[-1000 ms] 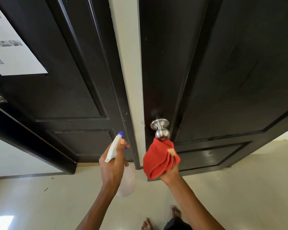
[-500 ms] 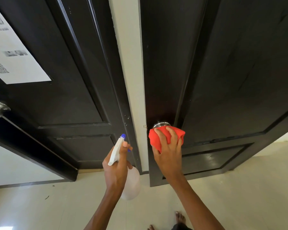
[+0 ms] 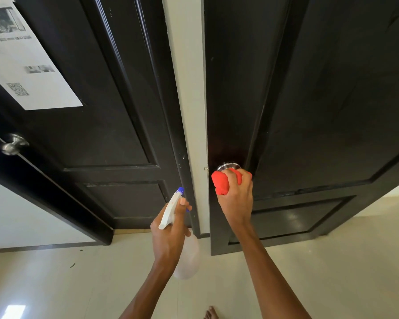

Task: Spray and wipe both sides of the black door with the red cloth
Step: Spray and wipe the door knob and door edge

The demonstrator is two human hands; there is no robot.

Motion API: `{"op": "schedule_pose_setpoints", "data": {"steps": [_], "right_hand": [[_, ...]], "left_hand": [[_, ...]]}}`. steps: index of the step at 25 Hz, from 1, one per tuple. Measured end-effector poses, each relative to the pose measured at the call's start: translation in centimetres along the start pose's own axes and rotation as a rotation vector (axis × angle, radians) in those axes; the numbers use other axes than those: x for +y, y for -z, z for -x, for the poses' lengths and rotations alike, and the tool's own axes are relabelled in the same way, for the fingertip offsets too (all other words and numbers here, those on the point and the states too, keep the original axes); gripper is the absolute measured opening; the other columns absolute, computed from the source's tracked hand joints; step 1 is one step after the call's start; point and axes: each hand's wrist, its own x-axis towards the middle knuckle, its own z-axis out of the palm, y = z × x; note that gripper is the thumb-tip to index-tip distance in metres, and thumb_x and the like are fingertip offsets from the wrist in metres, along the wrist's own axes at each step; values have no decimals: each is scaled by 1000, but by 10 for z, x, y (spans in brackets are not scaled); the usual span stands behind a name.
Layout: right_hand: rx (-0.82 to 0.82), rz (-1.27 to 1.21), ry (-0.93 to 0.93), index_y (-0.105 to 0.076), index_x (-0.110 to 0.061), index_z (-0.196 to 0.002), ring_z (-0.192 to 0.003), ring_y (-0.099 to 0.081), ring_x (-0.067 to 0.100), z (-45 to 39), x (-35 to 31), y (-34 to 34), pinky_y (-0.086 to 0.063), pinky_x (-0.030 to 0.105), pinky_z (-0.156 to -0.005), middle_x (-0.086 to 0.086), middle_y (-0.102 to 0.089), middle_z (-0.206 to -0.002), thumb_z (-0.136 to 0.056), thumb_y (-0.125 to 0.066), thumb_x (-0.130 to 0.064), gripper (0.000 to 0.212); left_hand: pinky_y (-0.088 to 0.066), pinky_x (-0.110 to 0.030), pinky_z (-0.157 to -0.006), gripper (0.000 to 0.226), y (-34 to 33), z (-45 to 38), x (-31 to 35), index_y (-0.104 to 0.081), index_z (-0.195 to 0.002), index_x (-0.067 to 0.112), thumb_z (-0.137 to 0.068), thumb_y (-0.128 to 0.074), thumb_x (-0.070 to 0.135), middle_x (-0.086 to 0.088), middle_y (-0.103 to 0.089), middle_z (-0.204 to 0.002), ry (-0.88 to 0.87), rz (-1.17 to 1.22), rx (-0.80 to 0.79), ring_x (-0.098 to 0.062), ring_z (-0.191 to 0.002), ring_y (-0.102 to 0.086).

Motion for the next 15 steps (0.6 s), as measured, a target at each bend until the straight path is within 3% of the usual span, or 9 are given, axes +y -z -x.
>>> {"op": "schedule_pose_setpoints", "data": {"steps": [6,11,15], "right_hand": [[-12,-62,33,-46,-28,-137,-113,-61,44,54,17,43,-62,51,-78,17,-51,-138,-59,-100,-29,95],[24,-115,74,-48,-27,-136,-116,-58,38,129,43,122,-54,34,-79,14,-48,-138,-58,-100,-25,94],[69,-152,-41,-59,-20,-131,-122,-55,31,196,65,195,-53,31,-86,8,-47,-139,-68,-93,-28,72]], "left_hand": [[-52,-15,-54,39,4,38,-8,-72,-103,18,-90,-54,51,14,-73,-82,8,-1,-42,-17,-55,-65],[-50,-12,-52,36,11,105,-14,-72,-100,19,-92,-53,48,16,-73,-83,-24,-7,-139,-15,-53,-63],[-49,-8,-56,32,17,167,-23,-72,-91,26,-92,-51,50,5,-70,-66,-54,-17,-280,-12,-52,-63]]}}
